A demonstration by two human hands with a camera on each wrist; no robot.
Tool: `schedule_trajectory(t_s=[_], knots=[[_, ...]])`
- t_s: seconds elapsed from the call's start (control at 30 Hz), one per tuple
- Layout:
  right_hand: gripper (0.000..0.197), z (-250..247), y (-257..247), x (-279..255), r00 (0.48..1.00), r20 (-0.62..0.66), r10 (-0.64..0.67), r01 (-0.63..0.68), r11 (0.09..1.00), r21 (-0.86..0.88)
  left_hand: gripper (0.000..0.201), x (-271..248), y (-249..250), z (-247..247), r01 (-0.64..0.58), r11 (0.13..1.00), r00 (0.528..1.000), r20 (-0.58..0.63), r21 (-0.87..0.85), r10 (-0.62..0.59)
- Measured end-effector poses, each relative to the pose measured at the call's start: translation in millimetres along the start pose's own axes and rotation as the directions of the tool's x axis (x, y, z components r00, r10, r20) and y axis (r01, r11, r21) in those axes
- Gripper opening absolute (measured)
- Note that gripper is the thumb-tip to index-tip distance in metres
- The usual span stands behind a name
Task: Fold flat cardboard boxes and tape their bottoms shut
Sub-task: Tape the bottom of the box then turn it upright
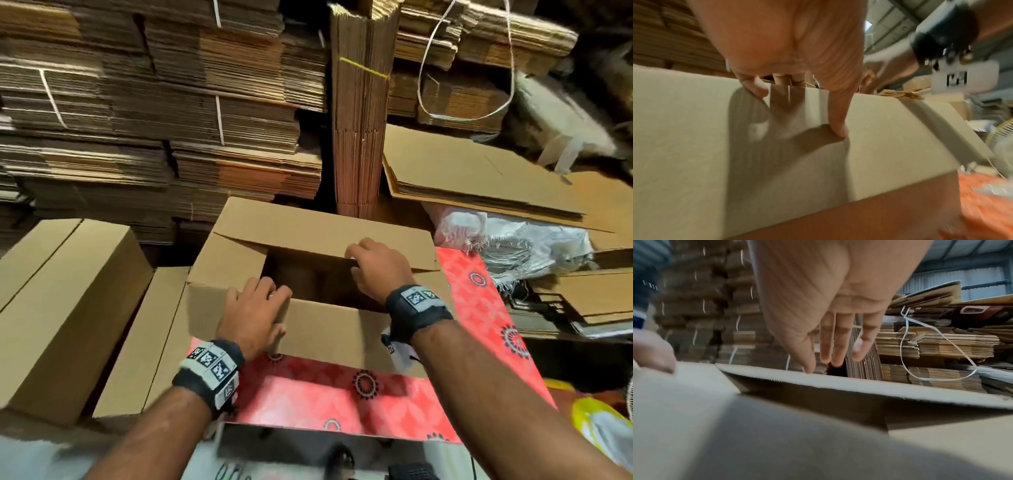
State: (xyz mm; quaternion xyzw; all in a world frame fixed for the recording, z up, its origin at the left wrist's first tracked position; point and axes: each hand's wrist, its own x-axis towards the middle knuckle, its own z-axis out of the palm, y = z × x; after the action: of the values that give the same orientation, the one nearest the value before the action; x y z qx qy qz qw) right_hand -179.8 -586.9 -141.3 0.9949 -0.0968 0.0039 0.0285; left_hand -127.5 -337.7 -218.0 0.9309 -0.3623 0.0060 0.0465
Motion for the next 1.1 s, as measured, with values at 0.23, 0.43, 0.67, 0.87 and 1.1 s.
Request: schedule_trajectory(t_s=[0.23, 0.43, 0.67, 0.87, 1.1], knots=[[0.037, 20, 13, 54, 0.999, 0.016, -0.031, 0.032, 0.997, -0.072, 0.032, 30, -4, -11, 0.129, 0.985, 0.991, 0.053, -0.119, -0.123], [0.044, 3, 59, 95, 0.978, 0.201, -0.064, 0.071, 0.997, -0.031, 0.034, 50, 3, -18, 0.21, 0.963, 0.971, 0.153, -0.171, -0.184], [0.051, 11, 64, 118, 0.951, 0.232, -0.203, 0.228, 0.97, -0.084, 0.041, 62, 1, -21, 0.252, 0.939, 0.956, 0.213, -0.236, -0.203], [0.035, -43, 98, 168, 0.978, -0.203, -0.038, 0.063, 0.991, 0.118, 0.051, 62, -2, -17, 0.301, 0.908, 0.941, 0.246, -0.293, -0.233], [0.032, 10, 114, 216, 0.997, -0.049, 0.059, -0.055, 0.995, 0.086, 0.04, 61, -3, -11, 0.298, 0.872, 0.951, 0.196, -0.389, -0.238]])
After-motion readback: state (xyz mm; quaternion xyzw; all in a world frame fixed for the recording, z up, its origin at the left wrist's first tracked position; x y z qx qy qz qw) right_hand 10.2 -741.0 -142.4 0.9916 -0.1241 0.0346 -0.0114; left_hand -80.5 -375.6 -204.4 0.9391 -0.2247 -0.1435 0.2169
